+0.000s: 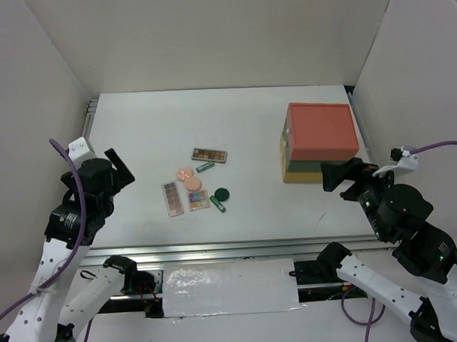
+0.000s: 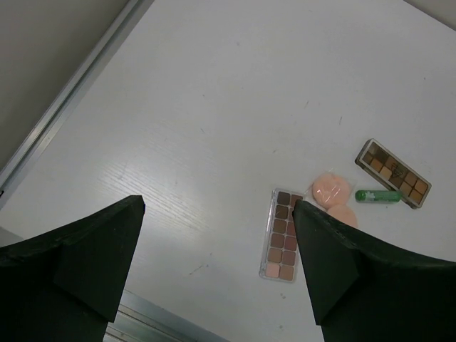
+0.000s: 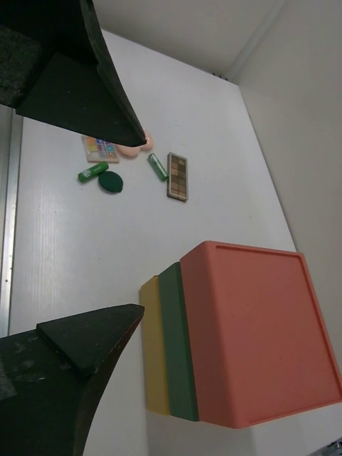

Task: Organize the makeup

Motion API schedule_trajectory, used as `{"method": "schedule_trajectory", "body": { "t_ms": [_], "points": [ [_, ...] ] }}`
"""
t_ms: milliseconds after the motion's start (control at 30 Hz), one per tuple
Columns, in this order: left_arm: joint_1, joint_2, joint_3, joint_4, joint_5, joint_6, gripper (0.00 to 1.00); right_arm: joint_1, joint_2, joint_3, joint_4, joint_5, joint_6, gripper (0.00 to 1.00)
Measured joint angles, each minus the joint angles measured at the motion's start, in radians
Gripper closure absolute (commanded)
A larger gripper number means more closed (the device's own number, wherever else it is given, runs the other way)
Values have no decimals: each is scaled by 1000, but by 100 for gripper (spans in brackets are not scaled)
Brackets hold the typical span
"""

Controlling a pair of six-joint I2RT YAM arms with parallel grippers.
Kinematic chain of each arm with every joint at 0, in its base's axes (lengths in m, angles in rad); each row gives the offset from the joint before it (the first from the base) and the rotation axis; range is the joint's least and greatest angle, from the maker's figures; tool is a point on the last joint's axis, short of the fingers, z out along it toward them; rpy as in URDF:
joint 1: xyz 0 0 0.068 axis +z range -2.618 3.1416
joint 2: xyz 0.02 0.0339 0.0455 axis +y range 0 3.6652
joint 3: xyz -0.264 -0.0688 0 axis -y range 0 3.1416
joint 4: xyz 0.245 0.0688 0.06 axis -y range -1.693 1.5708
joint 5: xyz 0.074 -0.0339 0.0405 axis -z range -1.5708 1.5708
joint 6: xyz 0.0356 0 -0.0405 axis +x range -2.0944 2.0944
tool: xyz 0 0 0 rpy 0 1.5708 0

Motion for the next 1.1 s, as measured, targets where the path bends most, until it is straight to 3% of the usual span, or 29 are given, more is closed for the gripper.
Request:
{"method": "schedule_trajectory", "body": {
  "t_ms": [233, 367, 500, 600, 667, 767, 933, 1100],
  "points": [
    [0, 14, 0, 3, 31, 8, 1, 0, -24, -13, 4, -8, -7, 0],
    [0, 14, 0, 38, 132, 37, 1, 0, -31, -19, 9, -48, -10, 0],
    [1, 41, -4, 130, 394, 17, 1, 0, -62, -52, 32, -122, -16, 0],
    [-4, 83, -95, 408, 676, -82, 1, 0, -107, -117, 79, -207, -31, 0],
    [-31, 174, -161, 615, 840, -164, 1, 0, -128, -153, 102, -249, -35, 0],
    [-111, 404, -134, 800, 951, -227, 1, 0, -132, -170, 121, -309, -36, 0],
    [-223, 830, 117, 978, 1054, -272, 5, 0, -130, -170, 171, -394, -33, 0],
    [-236, 1120, 292, 1167, 1132, -374, 9, 0, -131, -169, 186, -451, -29, 0]
  ]
}}
